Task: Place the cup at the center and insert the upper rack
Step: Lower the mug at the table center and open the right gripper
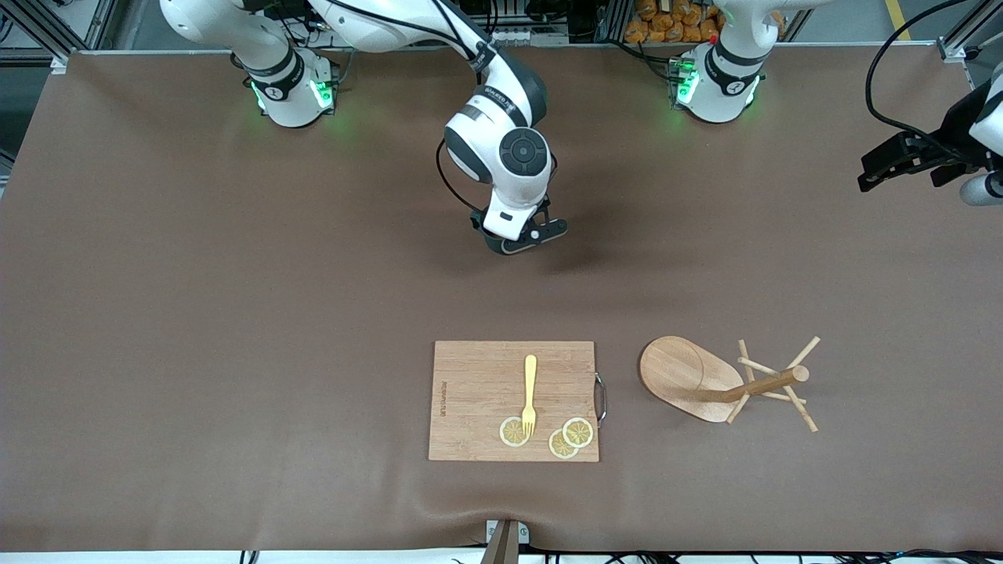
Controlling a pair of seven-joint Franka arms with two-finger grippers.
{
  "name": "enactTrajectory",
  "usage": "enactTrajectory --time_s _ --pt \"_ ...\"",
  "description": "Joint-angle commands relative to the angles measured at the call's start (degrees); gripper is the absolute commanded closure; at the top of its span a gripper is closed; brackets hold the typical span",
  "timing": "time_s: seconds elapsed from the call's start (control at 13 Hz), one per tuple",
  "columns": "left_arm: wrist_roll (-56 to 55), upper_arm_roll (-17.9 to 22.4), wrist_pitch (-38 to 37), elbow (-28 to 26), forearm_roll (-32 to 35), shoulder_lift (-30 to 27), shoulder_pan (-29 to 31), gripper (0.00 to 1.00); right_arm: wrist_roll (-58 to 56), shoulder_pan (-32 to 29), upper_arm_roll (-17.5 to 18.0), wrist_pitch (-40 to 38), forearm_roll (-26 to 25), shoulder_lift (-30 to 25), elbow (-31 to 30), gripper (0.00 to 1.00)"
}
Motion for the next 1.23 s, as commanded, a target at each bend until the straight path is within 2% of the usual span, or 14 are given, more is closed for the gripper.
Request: enactTrajectory --time_s 0.0,0.23,0.38,0.69,0.85,1.0,1.08,1.15 --pt "0.14 0.04 -0.38 1.42 -0.17 0.85 0.0 0.0 1.22 0.9 -0.84 2.5 -0.68 2.57 1.91 0.92" --pt "0.23 0.04 -0.29 1.42 -0.08 0.85 0.0 0.0 1.31 1.34 -0.84 3.39 -1.39 2.66 1.91 0.72" --pt "0.85 -0.22 -0.29 1.42 -0.17 0.85 0.18 0.0 1.31 1.26 -0.84 3.39 -1.31 2.57 2.0 0.51" --pt "0.58 -0.31 -0.29 1.5 -0.96 0.76 0.18 0.0 0.96 0.47 -0.92 2.25 -1.22 0.3 3.14 0.19" --pt "0.14 -0.57 -0.29 1.59 -1.14 0.76 -0.7 0.0 0.78 -0.76 -1.62 -3.25 -1.22 -3.56 4.63 0.14" --pt "-2.56 -1.97 -0.29 2.56 -2.01 0.94 -1.66 0.0 0.61 -3.74 -2.76 -12.47 -1.31 -8.82 7.61 0.06" --pt "-6.06 -2.59 -0.21 2.82 -2.8 1.37 -1.93 0.0 0.61 -6.63 -2.86 -15.91 -1.39 -11.72 8.24 0.0" --pt "-9.66 -3.81 0.05 3.87 -2.98 1.9 -2.8 0.0 0.26 -10.31 -2.86 -17.86 -1.39 -15.06 8.33 0.0"
